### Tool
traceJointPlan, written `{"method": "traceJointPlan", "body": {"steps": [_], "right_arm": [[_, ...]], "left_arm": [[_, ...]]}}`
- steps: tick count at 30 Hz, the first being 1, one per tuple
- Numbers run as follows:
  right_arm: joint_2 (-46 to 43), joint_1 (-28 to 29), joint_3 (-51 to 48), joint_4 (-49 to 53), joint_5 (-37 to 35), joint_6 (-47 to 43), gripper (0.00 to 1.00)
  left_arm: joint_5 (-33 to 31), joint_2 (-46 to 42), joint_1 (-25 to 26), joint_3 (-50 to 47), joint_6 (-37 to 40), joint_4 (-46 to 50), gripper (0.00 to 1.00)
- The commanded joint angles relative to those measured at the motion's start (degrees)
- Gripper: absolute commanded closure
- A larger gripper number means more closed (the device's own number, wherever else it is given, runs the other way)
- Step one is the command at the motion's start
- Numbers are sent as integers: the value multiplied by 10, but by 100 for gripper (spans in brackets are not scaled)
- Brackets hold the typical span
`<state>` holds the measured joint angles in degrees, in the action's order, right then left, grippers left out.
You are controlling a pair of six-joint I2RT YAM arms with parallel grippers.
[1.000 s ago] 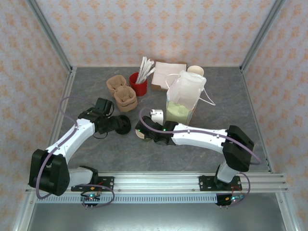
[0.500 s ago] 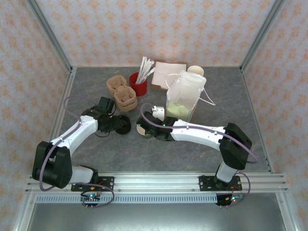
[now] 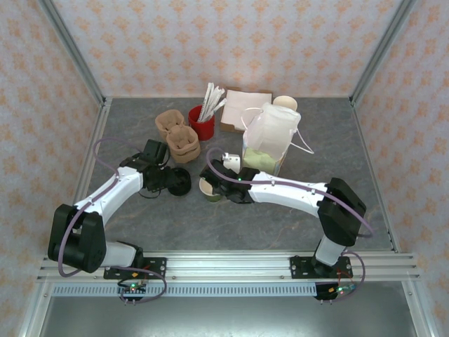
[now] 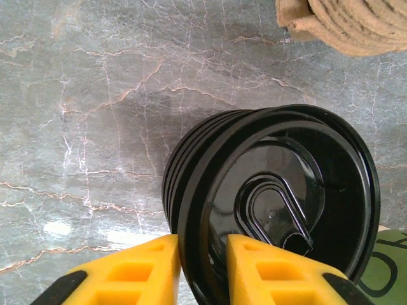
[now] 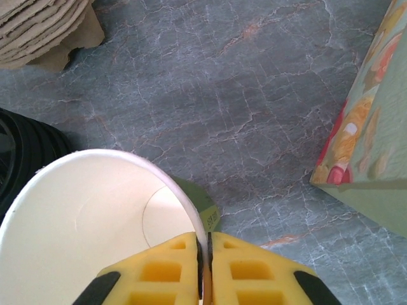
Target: Pack the takeout coffee
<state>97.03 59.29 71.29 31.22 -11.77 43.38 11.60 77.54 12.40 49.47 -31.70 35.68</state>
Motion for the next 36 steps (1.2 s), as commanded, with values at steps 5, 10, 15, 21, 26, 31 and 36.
{"method": "traceJointPlan", "body": {"steps": [5,10,15,21,26,31,36], "right_arm": [[-4,-4,19,9,2,4,72],[-20,-4,30,20,4,0,67],[-38,-5,45,25,16,-4,66],[-65,-6,65,26,36,-5,66],[-82,-9,81,10,71,-6,64],[-90,-9,106,-5,103,-16,62],[-87,-9,143,-2,118,-37,60]], "left_arm": [[-7,-3,4,17,-11,5,81],[-8,-17,4,22,-10,15,84],[-7,-32,4,28,-12,25,86],[-5,-61,5,52,-12,56,87],[0,-98,8,91,-2,109,87],[1,-127,24,143,8,174,87],[-7,-144,52,186,8,218,87]]}}
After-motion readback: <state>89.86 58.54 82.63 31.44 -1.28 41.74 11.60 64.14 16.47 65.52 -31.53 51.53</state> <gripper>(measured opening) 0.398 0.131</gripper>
